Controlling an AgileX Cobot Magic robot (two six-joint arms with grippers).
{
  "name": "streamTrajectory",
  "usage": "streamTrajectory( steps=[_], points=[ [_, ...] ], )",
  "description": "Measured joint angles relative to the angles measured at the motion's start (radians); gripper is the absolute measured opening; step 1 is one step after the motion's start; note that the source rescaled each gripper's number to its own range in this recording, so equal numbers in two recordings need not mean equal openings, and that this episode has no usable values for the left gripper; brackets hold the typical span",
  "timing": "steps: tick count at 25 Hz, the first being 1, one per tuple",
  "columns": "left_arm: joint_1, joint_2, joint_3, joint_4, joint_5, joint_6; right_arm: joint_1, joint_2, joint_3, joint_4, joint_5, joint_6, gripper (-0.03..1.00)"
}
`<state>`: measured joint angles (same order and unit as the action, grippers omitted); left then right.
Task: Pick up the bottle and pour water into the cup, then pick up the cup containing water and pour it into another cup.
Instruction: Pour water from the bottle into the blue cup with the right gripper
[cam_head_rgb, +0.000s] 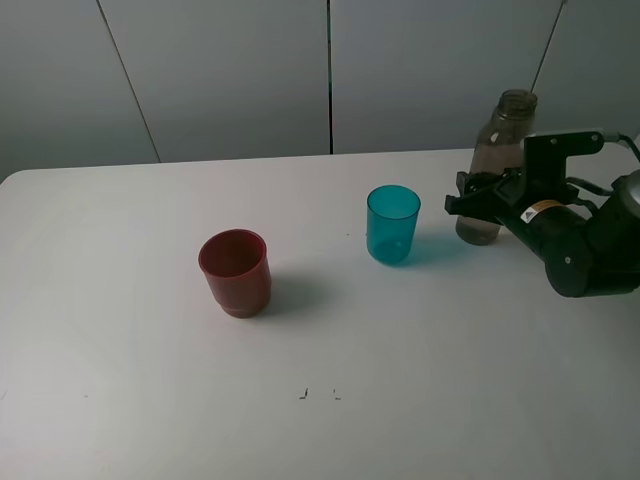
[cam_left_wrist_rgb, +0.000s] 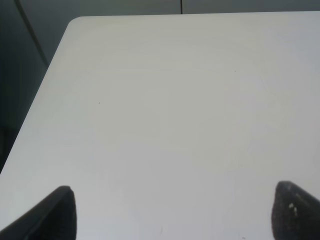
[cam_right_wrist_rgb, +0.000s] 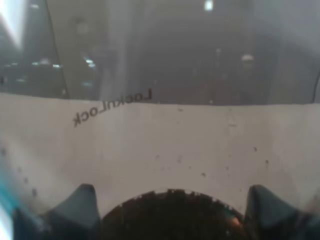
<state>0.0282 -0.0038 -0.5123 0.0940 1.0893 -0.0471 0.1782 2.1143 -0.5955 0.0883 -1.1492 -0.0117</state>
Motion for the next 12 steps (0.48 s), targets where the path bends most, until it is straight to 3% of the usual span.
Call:
streamTrajectory(
  steps=[8,12],
  points=[
    [0.0,0.0,0.0,0.0,0.0,0.0,0.0,-0.092,-0.002,0.0,0.019,-0.094,0.03],
    [0.0,0.0,0.0,0.0,0.0,0.0,0.0,-0.123,-0.052,-0.04,0.136,-0.152,0.03]
  ],
)
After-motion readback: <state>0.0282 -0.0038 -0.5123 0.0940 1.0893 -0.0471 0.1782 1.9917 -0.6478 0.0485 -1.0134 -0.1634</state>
